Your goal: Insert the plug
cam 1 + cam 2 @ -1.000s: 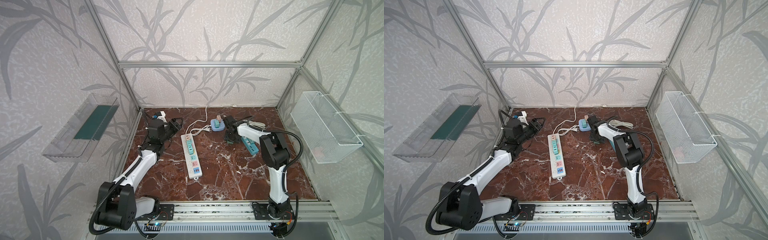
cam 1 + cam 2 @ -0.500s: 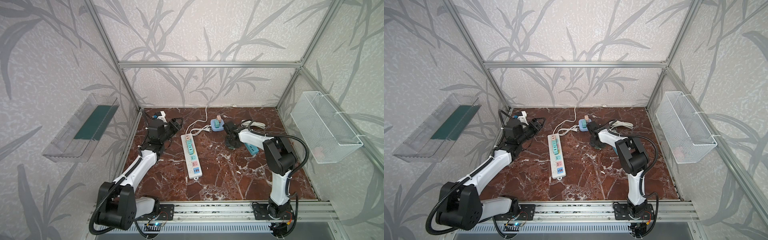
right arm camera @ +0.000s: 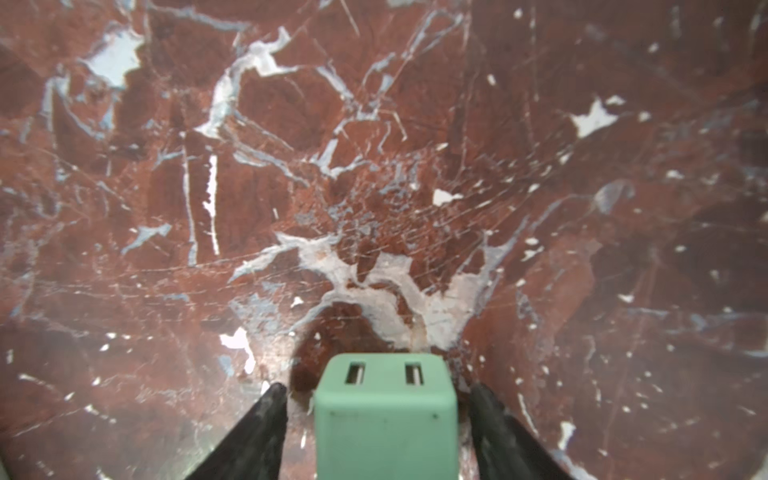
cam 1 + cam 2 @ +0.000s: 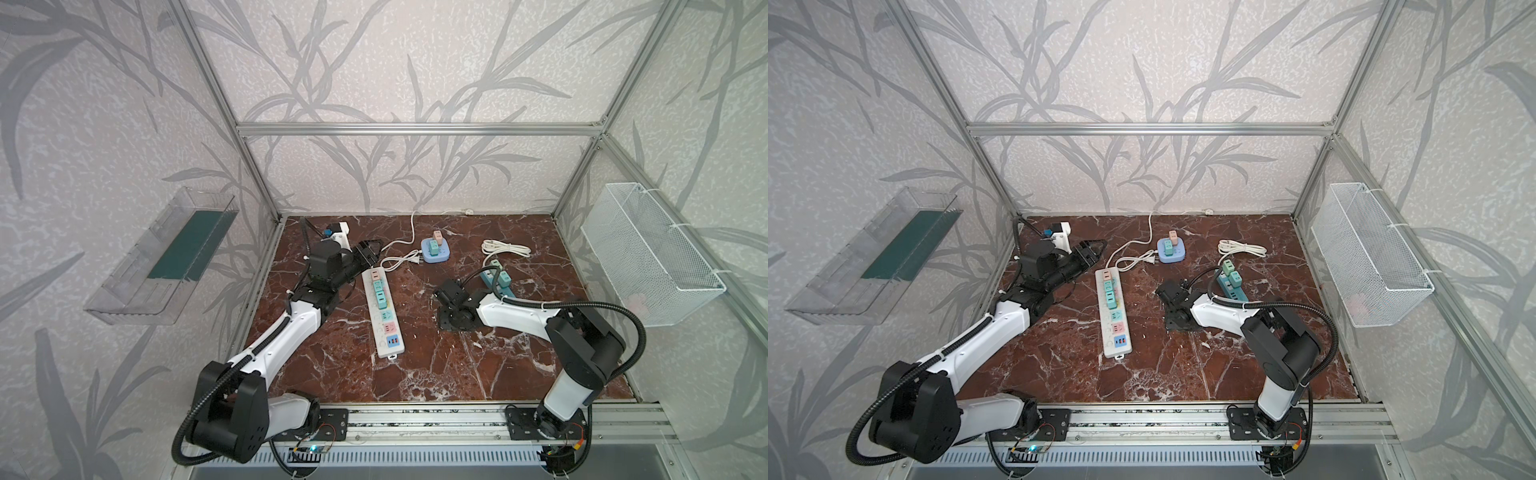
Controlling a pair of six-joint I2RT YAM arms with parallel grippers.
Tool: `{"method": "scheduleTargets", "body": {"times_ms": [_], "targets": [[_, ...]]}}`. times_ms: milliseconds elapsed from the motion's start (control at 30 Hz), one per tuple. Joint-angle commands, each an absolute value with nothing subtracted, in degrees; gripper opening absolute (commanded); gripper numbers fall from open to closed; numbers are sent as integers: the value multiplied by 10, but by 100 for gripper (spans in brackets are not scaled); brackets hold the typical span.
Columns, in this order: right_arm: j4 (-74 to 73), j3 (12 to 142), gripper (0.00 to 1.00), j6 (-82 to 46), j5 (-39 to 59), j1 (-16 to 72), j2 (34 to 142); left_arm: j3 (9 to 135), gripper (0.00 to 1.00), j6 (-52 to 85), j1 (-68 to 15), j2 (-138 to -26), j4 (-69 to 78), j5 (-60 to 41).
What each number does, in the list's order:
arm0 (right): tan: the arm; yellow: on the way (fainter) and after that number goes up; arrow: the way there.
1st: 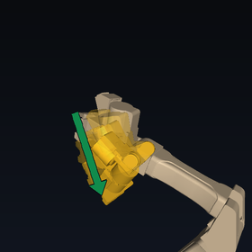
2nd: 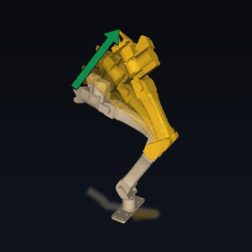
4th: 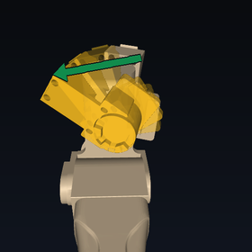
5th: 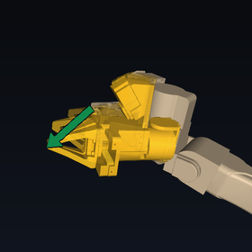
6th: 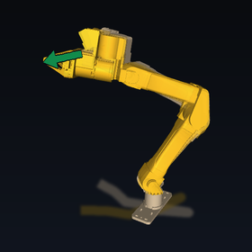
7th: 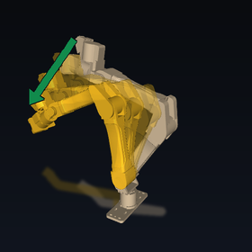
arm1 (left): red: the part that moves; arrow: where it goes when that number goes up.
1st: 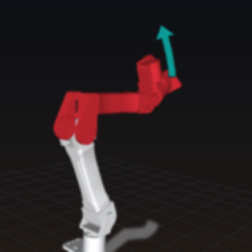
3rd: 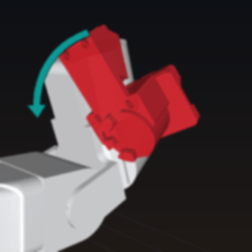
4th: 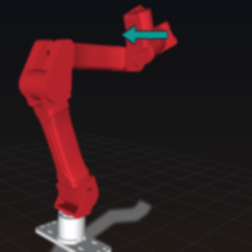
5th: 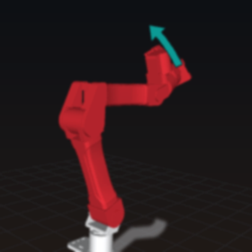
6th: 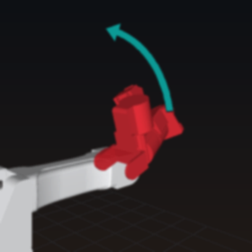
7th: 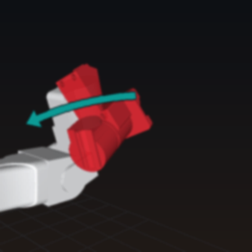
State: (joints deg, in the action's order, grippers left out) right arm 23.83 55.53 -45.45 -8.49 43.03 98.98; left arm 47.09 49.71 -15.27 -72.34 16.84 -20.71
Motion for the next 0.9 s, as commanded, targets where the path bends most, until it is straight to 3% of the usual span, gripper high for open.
{"method": "scheduleTargets", "body": {"times_ms": [0, 333, 667, 767, 833, 867], "targets": [[258, 553, 70, -466, -26, 447, 993, 494, 55, 476, -152, -711, 158, -205], [176, 534, 70, -524, 91, 461, 945, 494, 58, 440, -153, -686, 131, -165], [261, 530, 74, -384, 3, 425, 838, 566, 54, 394, -174, -724, 17, -165], [315, 539, 81, -320, -100, 418, 797, 570, 56, 396, -199, -727, -23, -109], [313, 524, 98, -294, -164, 410, 766, 572, 56, 400, -205, -738, -28, -105], [291, 510, 99, -277, -183, 401, 748, 571, 56, 401, -206, -745, -23, -111]]}}
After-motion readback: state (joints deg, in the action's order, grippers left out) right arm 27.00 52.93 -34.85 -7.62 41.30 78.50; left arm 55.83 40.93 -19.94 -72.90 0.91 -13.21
